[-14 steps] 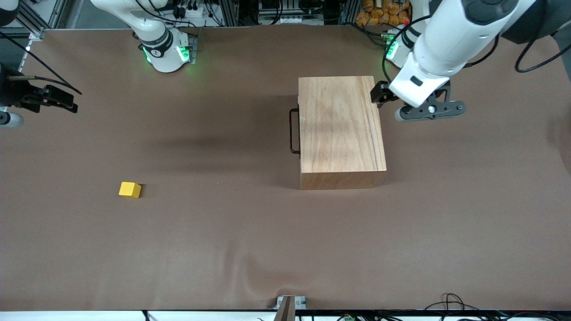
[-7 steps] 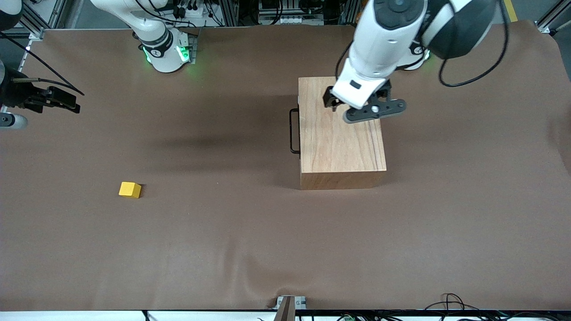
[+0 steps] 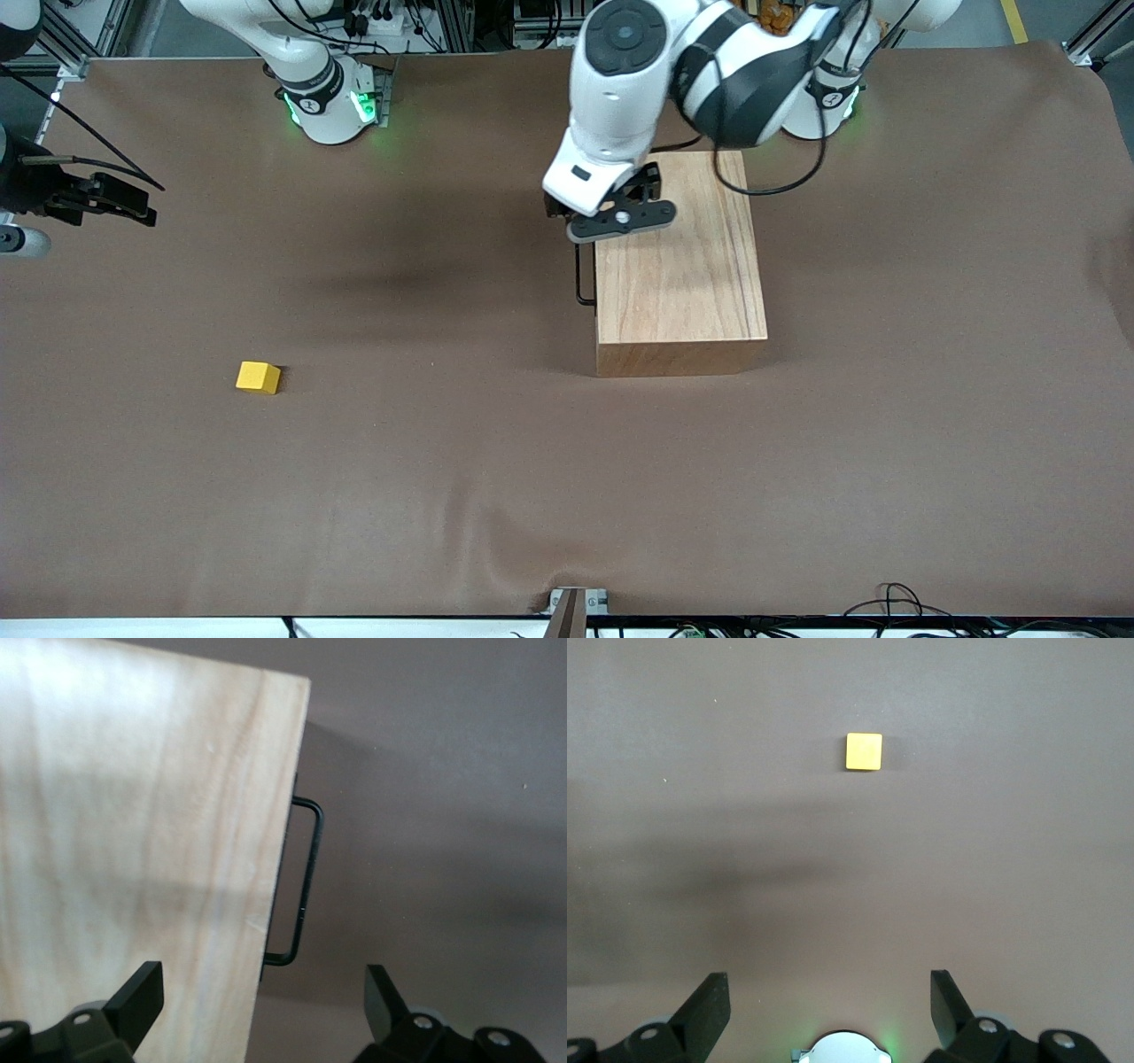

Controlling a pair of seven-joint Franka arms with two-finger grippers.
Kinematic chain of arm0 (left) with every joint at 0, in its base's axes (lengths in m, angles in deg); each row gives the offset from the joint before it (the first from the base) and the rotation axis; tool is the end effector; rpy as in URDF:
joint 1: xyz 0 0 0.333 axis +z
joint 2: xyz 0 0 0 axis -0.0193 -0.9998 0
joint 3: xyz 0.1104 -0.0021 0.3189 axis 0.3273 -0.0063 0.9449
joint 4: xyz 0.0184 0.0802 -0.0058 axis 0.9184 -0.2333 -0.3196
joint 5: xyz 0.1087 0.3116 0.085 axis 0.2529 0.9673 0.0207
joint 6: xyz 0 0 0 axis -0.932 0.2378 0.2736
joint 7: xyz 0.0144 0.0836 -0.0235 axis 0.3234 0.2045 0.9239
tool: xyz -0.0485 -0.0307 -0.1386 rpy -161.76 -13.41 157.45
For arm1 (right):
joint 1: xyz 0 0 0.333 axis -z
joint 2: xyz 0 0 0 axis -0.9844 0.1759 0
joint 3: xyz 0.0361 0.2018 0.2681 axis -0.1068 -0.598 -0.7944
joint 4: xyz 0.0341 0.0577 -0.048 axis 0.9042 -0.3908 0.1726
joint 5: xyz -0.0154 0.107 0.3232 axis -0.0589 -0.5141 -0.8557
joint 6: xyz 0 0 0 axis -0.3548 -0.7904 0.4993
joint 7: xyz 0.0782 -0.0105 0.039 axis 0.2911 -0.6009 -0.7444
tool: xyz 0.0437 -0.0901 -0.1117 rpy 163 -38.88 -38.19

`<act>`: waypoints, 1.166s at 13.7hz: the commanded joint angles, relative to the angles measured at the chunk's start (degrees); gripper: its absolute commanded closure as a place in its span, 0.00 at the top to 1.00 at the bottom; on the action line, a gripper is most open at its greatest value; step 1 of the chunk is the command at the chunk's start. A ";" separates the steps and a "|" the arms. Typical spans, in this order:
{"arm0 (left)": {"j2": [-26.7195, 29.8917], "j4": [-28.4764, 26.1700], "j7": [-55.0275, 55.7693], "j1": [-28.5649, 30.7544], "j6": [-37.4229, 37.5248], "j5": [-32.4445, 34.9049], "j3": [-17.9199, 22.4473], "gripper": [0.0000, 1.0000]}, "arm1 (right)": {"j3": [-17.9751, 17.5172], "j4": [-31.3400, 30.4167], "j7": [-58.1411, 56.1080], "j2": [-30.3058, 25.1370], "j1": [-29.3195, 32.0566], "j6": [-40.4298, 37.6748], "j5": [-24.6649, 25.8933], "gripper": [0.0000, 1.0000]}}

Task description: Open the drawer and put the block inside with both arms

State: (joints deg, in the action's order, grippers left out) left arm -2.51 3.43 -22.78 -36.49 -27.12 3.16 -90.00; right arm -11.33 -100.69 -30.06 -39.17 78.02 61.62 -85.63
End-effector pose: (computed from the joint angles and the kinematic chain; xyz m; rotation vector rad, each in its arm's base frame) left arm 0.4150 -0.4619 0.4746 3.1202 0.2597 -0.1317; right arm 0.4684 -0.0283 0.5796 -3.1241 0.0472 0.2457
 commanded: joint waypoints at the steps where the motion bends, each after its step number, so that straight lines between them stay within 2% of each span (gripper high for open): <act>1: -4.56 3.35 4.30 -6.16 -0.19 8.10 0.93 1.00 | -0.60 -0.26 0.27 -0.87 0.88 -0.05 -1.17 1.00; 4: -7.82 3.88 5.54 -8.89 -0.28 9.44 1.01 1.00 | -0.69 -0.17 0.36 -0.78 0.80 0.21 -1.25 1.00; 7: -10.54 4.41 5.54 -9.42 -4.13 10.06 1.19 1.00 | -0.78 -0.17 0.44 -0.78 0.71 0.74 -1.25 1.00; 9: -11.69 4.41 2.84 -9.60 -5.20 15.04 1.10 1.00 | -0.78 -0.35 0.44 -0.87 0.80 0.30 -1.25 1.00; 11: -13.62 4.50 0.62 -9.69 -8.43 15.51 1.10 1.00 | -0.78 -0.35 0.44 -0.96 0.80 0.30 -1.25 1.00; 16: -14.77 4.06 -1.92 -9.60 -8.72 15.77 1.02 1.00 | -0.78 -0.43 0.53 -0.96 0.62 0.21 -1.25 1.00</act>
State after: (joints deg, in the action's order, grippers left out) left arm -16.48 6.12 -23.48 -45.55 -36.24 17.29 -89.26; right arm -11.60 -100.65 -30.06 -39.21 78.07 62.15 -85.68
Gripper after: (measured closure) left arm 0.000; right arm 0.000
